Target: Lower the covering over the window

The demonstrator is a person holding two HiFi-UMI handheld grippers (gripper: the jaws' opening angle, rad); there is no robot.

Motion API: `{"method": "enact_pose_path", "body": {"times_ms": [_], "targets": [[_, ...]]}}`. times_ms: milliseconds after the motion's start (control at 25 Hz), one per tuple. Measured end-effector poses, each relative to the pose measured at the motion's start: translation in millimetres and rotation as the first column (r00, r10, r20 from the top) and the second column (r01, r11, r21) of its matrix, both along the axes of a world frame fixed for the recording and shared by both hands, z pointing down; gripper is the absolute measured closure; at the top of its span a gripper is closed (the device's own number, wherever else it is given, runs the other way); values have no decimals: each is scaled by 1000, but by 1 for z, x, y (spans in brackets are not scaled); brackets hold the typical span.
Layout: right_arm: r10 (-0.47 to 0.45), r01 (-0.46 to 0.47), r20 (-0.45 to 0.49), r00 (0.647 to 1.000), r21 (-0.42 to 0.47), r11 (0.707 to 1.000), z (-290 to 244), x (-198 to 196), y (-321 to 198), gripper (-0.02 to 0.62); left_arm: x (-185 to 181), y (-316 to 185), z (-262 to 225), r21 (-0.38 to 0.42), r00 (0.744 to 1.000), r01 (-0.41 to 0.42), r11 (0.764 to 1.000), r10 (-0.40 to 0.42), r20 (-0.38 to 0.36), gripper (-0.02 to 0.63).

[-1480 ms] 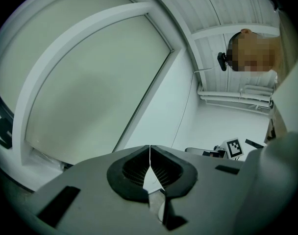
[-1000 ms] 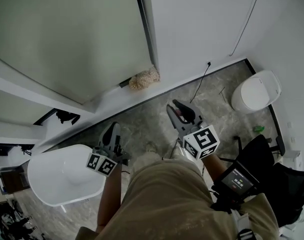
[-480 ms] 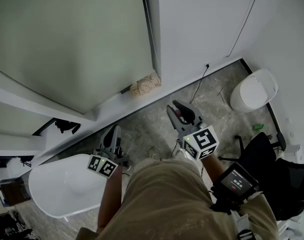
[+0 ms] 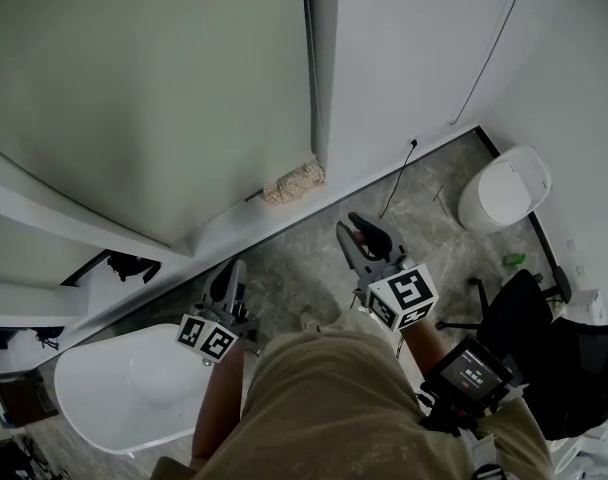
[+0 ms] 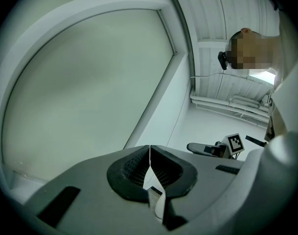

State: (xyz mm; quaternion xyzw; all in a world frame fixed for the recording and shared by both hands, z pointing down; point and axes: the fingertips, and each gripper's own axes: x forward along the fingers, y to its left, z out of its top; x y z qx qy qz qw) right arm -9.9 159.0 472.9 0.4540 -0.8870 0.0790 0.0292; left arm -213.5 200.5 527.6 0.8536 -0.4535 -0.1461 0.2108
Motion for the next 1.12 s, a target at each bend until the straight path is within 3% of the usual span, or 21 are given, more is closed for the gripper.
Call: {"method": "enact_pose_path", "body": {"times_ms": [400,640,1120], "targets": [[10,-10,-5,1000,-9,1000,1,14,-4,499,6,-2,2,-5,1000,7,1000,-7,-4,586],[-28,29,20,999,-14,999,-10,115,-33,499,108,-19,-15,-15,999,47,999,-47,25,586],[-118,118,0,993,28,993,-33,83,-28,499,89,-4,-40,19,992,124,992,-125,16,586]]}}
